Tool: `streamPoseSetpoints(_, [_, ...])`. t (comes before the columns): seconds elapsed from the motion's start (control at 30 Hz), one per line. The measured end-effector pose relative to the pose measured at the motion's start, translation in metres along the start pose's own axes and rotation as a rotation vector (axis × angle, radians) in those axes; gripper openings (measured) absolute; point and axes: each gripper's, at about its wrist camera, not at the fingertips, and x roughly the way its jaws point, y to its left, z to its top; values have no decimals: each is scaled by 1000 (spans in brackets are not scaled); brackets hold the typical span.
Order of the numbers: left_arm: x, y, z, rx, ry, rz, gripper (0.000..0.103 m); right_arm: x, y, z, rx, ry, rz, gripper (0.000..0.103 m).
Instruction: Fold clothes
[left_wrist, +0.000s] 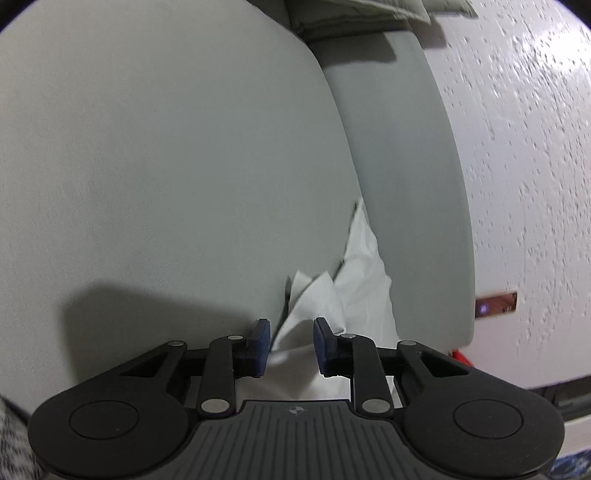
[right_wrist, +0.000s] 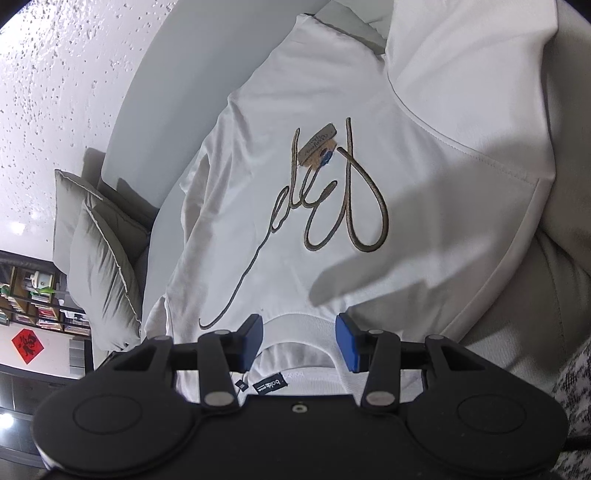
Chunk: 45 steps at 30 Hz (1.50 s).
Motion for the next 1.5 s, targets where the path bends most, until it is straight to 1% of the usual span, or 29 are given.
streamPoseSetpoints(0.03, [-8, -4, -1, 75, 17, 31, 23, 0, 0, 0, 0, 0, 1, 43])
streamPoseSetpoints(0.07, [-4, -17, -12, 189, 43, 64, 23, 0, -1, 0, 0, 1, 3, 43])
streamPoseSetpoints(0.13, [7, -47, -36, 429, 97, 130, 23, 0, -1, 0, 1, 1, 5, 43])
streamPoseSetpoints(0.23, [28, -83, -78, 705, 153, 189, 25, 1, 0, 1, 1, 1, 2, 43])
streamPoseSetpoints(0.27, [32, -92, -92, 790, 153, 218, 26, 1, 0, 1, -1, 1, 2, 43])
streamPoseSetpoints(0.37, [25, -109, -115, 964, 96, 277, 26, 0, -1, 1, 4, 2, 9, 43])
streamPoseSetpoints(0.4, [22, -115, -123, 1021, 76, 297, 29, 0, -2, 1, 7, 3, 14, 43])
streamPoseSetpoints(0.43, [12, -112, -116, 1002, 57, 288, 36, 0, -4, 2, 11, 4, 19, 43])
streamPoseSetpoints(0.47, [1, -108, -107, 969, 39, 275, 41, 0, -5, 2, 16, 5, 24, 43])
streamPoseSetpoints(0.53, [-20, -99, -89, 904, 4, 249, 42, 0, -7, 2, 23, 6, 33, 43])
streamPoseSetpoints(0.7, [-31, -44, -21, 449, 21, 226, 43, 2, -8, 2, 31, 8, 44, 43])
streamPoseSetpoints(0.77, [-22, -31, -6, 341, 65, 184, 43, 3, -8, 3, 35, 8, 43, 43])
streamPoseSetpoints(0.8, [-16, -28, -2, 319, 83, 171, 43, 3, -8, 3, 34, 8, 43, 43])
streamPoseSetpoints(0.83, [-10, -30, 1, 319, 97, 155, 43, 3, -7, 3, 32, 9, 42, 43])
streamPoseSetpoints(0.93, [19, -42, 1, 365, 165, 127, 43, 3, -8, 2, 34, 7, 42, 43])
streamPoseSetpoints(1.0, [36, -44, 1, 367, 203, 110, 43, 3, -8, 3, 34, 8, 41, 43])
streamPoseSetpoints(1.13, [50, -47, -3, 383, 207, 94, 43, 3, -8, 3, 34, 10, 40, 43])
streamPoseSetpoints(1.2, [52, -50, -6, 418, 215, 96, 41, 3, -8, 3, 37, 11, 40, 43])
streamPoseSetpoints(1.27, [56, -55, -9, 463, 223, 110, 34, 3, -9, 3, 42, 12, 40, 43])
streamPoseSetpoints(1.33, [62, -58, -12, 502, 227, 133, 11, 3, -9, 3, 49, 12, 40, 43])
streamPoseSetpoints(1.37, [63, -60, -14, 520, 219, 146, 5, 3, -9, 2, 52, 12, 39, 43])
streamPoseSetpoints(1.4, [63, -61, -16, 538, 210, 161, 2, 3, -9, 2, 55, 12, 39, 43])
streamPoseSetpoints(1.43, [59, -65, -18, 560, 181, 173, 1, 3, -9, 2, 57, 12, 39, 43])
streamPoseSetpoints(1.47, [54, -68, -21, 582, 148, 185, 1, 3, -9, 3, 60, 12, 39, 43])
streamPoseSetpoints(1.5, [44, -72, -22, 599, 97, 204, 1, 3, -9, 3, 62, 13, 39, 43])
